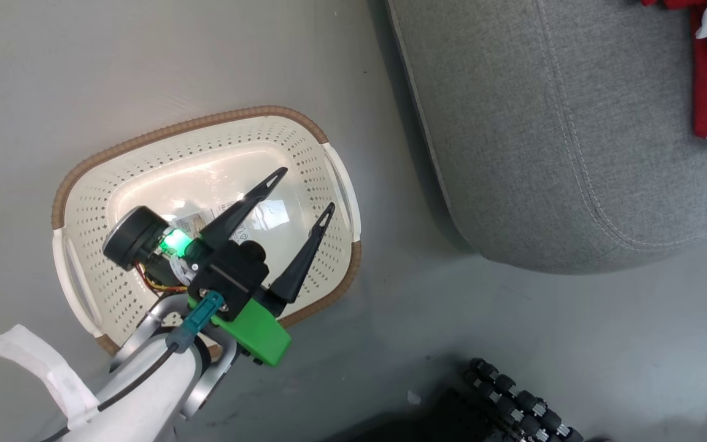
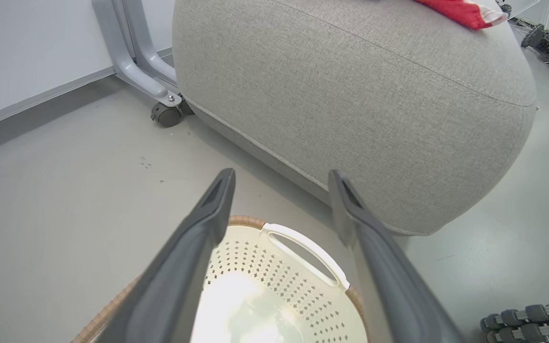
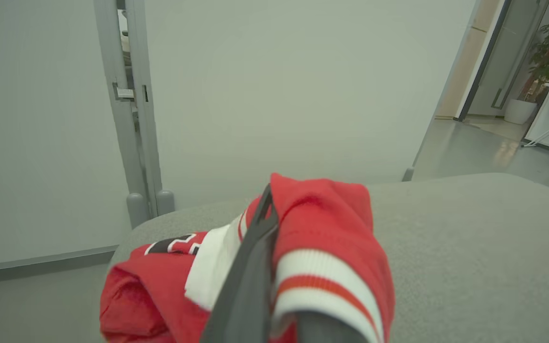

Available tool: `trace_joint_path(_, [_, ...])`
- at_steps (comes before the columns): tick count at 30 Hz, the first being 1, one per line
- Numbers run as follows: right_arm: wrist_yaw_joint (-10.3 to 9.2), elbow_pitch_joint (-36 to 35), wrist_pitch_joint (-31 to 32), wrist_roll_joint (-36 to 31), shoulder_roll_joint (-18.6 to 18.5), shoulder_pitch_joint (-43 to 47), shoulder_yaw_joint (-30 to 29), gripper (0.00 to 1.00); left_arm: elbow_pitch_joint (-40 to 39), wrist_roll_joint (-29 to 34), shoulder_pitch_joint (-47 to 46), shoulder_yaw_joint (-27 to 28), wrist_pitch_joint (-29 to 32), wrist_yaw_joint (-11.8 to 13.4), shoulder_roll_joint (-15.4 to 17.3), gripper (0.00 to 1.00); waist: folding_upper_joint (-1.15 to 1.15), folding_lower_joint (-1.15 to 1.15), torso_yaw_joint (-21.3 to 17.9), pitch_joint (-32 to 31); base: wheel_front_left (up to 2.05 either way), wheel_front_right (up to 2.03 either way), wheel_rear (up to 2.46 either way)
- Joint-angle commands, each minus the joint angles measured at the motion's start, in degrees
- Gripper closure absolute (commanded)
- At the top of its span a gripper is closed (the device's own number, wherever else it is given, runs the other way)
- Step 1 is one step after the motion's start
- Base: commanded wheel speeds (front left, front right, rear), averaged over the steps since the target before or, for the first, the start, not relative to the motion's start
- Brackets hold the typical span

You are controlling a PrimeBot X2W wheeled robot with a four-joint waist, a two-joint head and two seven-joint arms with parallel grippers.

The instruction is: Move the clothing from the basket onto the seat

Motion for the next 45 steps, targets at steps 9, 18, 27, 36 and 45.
trace_joint_path(9, [-0.02,3.6,-0.2,-1.3,3.0,9.1,-1.6,0.00,1.9,-3.0,2.9,0.3,-3.5,2.0,-3.2,0.00,0.00,-0.01,0.6,-5.3,0.00,0.00,0.00])
trace_joint_path(18, [-0.02,-1.2,-0.2,-5.5,8.1,22.6,-0.5,0.00,8.4,-5.1,6.3,1.3,-9.3,4.8,-7.1,0.00,0.00,-0.01,2.5,-15.4,0.00,0.00,0.00])
trace_joint_path(27, [-0.02,-9.7,-0.2,-5.5,10.9,36.2,14.8,0.00,16.1,-10.4,14.0,8.9,-13.6,10.6,-13.8,0.00,0.00,-0.01,9.9,-30.7,0.00,0.00,0.00])
trace_joint_path(36, [-0.02,-13.8,-0.2,-7.9,13.0,42.9,22.3,0.00,10.9,-9.8,25.8,23.5,-13.6,8.2,-18.0,0.00,0.00,-0.01,15.3,-41.0,0.00,0.00,0.00])
trace_joint_path(45, [-0.02,-15.5,-0.2,-8.5,14.1,47.2,22.8,0.00,5.9,-1.8,35.3,31.9,-13.5,4.4,-20.1,0.00,0.00,-0.01,16.5,-46.5,0.00,0.00,0.00])
